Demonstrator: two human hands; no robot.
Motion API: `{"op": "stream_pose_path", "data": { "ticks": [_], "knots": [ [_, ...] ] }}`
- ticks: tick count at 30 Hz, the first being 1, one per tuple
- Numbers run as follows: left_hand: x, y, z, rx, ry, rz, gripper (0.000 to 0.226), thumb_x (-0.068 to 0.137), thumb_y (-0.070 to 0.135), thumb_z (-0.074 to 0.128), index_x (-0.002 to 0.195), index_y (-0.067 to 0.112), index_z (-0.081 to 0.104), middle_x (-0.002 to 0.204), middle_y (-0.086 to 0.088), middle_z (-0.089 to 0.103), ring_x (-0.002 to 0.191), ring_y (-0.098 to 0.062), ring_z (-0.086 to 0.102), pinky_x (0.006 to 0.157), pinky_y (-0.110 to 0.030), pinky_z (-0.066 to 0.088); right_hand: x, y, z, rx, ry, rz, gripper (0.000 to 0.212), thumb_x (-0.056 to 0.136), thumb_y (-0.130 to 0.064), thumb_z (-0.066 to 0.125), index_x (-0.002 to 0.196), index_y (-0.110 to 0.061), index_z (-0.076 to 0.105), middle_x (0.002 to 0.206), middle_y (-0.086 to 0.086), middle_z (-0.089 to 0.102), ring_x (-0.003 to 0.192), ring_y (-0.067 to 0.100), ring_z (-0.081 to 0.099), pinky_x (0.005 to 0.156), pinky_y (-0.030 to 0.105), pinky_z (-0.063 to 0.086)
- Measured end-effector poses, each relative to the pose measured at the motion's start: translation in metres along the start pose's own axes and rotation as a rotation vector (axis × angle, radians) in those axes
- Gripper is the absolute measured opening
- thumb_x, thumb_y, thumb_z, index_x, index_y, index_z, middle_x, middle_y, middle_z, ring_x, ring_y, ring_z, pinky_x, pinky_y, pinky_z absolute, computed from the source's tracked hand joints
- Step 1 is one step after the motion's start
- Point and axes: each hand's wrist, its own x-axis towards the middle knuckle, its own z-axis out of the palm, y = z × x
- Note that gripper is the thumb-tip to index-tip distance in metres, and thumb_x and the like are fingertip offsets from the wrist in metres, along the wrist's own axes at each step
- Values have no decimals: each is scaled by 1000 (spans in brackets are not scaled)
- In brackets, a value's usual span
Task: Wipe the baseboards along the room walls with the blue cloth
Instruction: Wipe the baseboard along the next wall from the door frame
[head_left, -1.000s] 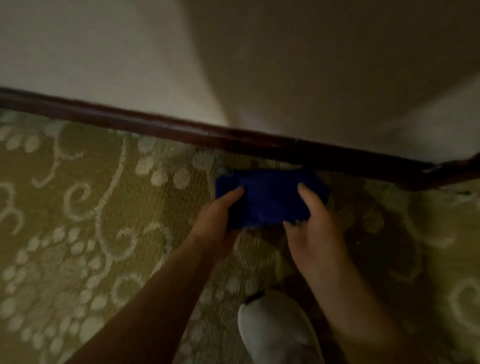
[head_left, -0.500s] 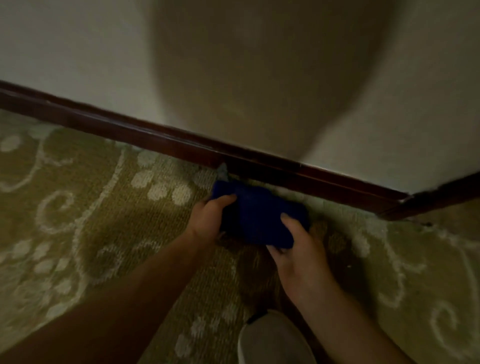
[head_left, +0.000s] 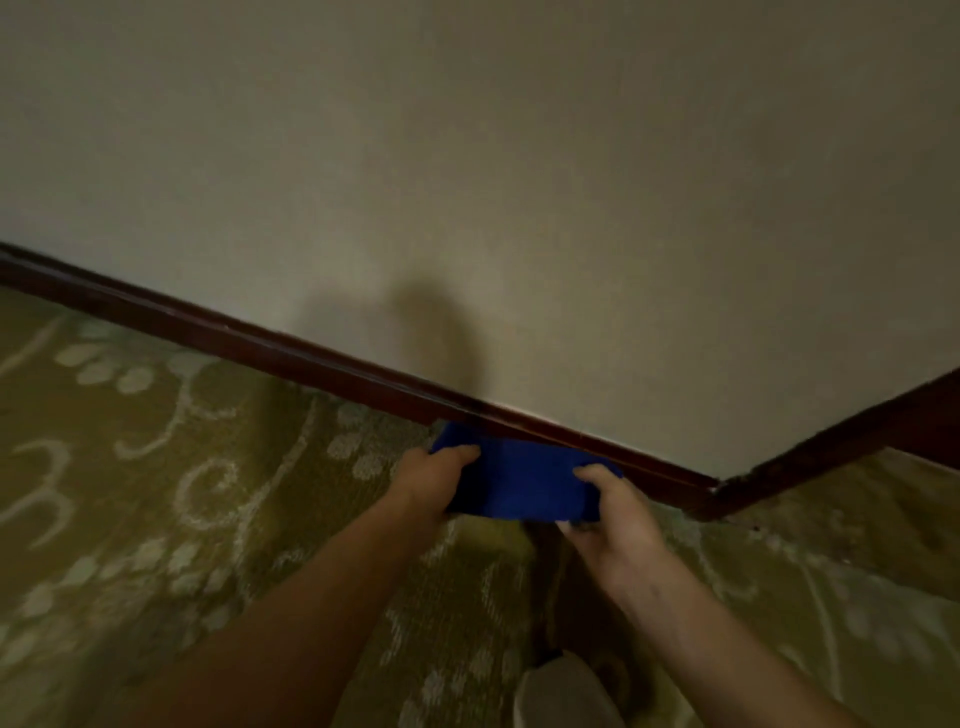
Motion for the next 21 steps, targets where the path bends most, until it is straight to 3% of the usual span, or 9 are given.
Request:
{"op": "stream_pose_path", "data": {
  "ticks": [4,6,9,12,14,17,19,21],
  "knots": [
    [-31,-5,-2,71,-23,-22,46,93,1,61,136,0,44,123,-18,58,106,-34,60,87,-45,53,-18,3,-5,-168,86,76,32,95,-10,54,127,-5,54,99,14,64,79,27,62,52,35,50],
    [-42,-10,-8,45,-62,-62,44,94,2,60,135,4,43,120,-14,60,106,-32,61,88,-45,55,-31,1,-5,-158,112,87,24,97,-10,53,120,-6,53,92,12,61,77,26,60,47,35,52],
    [-22,-9,-9,-10,-78,-96,48,94,6,63,140,3,47,128,-21,62,110,-37,64,78,-42,57,-23,-7,3,-188,110,4,15,97,-8,55,112,-6,55,90,12,64,75,25,62,42,29,53],
    [7,-8,3,-64,-65,-126,51,95,9,63,142,2,47,133,-22,59,115,-38,62,82,-42,55,0,-12,17,-160,167,-88,6,94,-3,59,99,-6,57,93,14,65,72,25,62,51,34,53],
    [30,-9,18,-65,-34,-145,53,96,12,62,144,0,45,138,-23,55,121,-39,57,91,-42,51,18,-11,28,-107,250,-95,14,94,-3,60,107,-4,55,98,14,63,75,25,61,53,34,52],
    [62,-14,37,-131,-38,-174,45,95,10,61,137,-3,51,139,-25,56,124,-40,57,98,-44,50,44,-2,38,-57,362,-146,45,94,-6,62,136,-4,48,120,12,58,98,27,60,81,39,54],
    [75,-20,40,-248,-29,-217,58,93,12,63,146,3,42,146,-22,50,128,-41,54,105,-52,47,59,6,47,-44,397,-178,50,94,-8,61,141,-5,44,127,10,56,113,30,58,99,44,50],
    [81,-26,39,-291,37,-224,70,93,17,64,153,9,30,152,-17,42,133,-37,47,111,-53,41,68,13,54,-67,414,-194,48,95,-8,60,141,-7,45,123,8,55,118,29,57,101,43,49]
  ]
}}
